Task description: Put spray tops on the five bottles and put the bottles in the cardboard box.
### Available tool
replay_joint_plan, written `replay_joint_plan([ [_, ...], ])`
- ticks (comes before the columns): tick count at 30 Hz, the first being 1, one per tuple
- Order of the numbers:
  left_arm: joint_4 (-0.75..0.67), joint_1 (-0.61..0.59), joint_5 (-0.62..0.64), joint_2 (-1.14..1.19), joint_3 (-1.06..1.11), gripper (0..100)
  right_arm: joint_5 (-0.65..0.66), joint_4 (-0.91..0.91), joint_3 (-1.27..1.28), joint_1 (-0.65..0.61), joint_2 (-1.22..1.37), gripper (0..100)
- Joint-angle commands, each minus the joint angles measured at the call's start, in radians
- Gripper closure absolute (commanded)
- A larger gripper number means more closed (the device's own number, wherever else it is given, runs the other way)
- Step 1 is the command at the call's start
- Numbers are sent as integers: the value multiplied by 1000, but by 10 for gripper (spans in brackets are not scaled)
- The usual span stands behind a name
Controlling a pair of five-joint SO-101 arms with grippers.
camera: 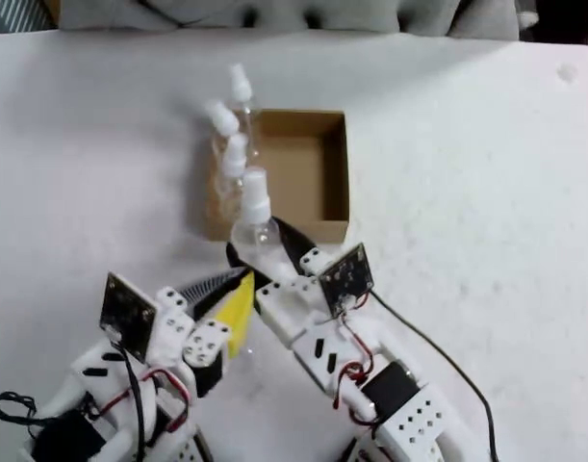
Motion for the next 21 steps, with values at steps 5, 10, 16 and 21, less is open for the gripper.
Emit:
replay_joint_plan([
  [5,3,28,-14,-2,49,980,-26,-4,-133,64,-12,984],
  [10,-5,27,-104,-2,120,980,-77,-4,-158,101,-7,984],
  [16,-86,25,-110,-2,212,980,-83,-5,-173,102,-7,984],
  [21,-279,25,-104,-2,341,980,-84,1,-178,87,-7,984],
])
